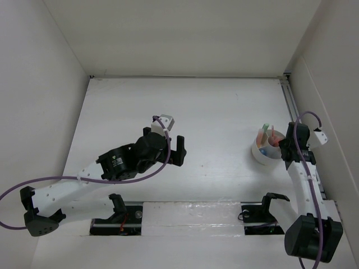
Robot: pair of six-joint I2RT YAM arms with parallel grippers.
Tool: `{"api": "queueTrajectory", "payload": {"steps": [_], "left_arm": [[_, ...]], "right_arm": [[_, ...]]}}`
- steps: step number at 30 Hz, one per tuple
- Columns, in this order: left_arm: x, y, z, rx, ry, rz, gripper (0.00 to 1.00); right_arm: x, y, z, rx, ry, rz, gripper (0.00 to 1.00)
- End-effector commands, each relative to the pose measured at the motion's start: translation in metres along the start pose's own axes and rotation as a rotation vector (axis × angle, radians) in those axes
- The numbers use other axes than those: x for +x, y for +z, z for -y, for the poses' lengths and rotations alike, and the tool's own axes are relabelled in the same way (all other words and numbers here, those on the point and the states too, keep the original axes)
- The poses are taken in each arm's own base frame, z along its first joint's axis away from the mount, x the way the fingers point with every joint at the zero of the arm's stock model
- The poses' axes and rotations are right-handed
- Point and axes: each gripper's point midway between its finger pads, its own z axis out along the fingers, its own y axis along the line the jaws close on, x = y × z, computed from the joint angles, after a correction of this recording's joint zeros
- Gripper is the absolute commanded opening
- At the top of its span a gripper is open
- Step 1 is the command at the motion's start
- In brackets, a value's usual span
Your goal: Sort the stationery into containers
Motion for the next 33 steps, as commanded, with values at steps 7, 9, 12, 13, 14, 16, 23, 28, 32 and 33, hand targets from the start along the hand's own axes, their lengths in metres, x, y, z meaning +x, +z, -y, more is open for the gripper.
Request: {"api": "queueTrajectory", "payload": {"steps": [7, 9, 12, 13, 14, 16, 23, 28, 32, 33], "left_arm": [[-0.007, -0.004, 0.007, 0.044, 0.002, 0.031, 1.0], [-0.007, -0.004, 0.007, 0.044, 0.002, 0.031, 1.0], [-0.007, -0.004, 0.007, 0.044, 0.002, 0.031, 1.0], [-0.007, -0.004, 0.007, 0.044, 0.002, 0.031, 1.0], [-0.007, -0.004, 0.007, 0.044, 0.002, 0.031, 1.0], [-0.007, -0.004, 0.007, 0.044, 0.002, 0.031, 1.0], [-0.008, -0.001, -0.001, -0.001, -0.003, 0.038, 1.0], [-0.017, -0.004, -0.009, -0.06, -0.043, 0.074, 1.0], [-0.028, -0.009, -0.027, -0.163, -0.091, 0.125, 1.0], [-0.029, -0.009, -0.031, -0.188, -0.114, 0.137, 1.0]], "right_arm": [[-0.008, -0.001, -0.008, -0.035, 0.017, 0.023, 0.3], [-0.008, -0.001, -0.008, -0.035, 0.017, 0.023, 0.3], [-0.007, -0.001, -0.009, -0.041, 0.016, 0.016, 0.31], [-0.005, -0.002, -0.01, -0.049, 0.007, 0.008, 0.31], [-0.007, -0.006, -0.017, -0.082, 0.016, 0.003, 0.31], [-0.013, -0.014, -0.019, -0.106, 0.017, 0.013, 0.31], [-0.027, -0.042, -0.037, -0.219, 0.037, 0.012, 0.51], [-0.031, -0.063, -0.052, -0.335, -0.02, -0.011, 0.73], [-0.035, -0.083, -0.06, -0.401, -0.096, -0.036, 0.95], [-0.04, -0.093, -0.062, -0.428, -0.107, -0.024, 1.0]]}}
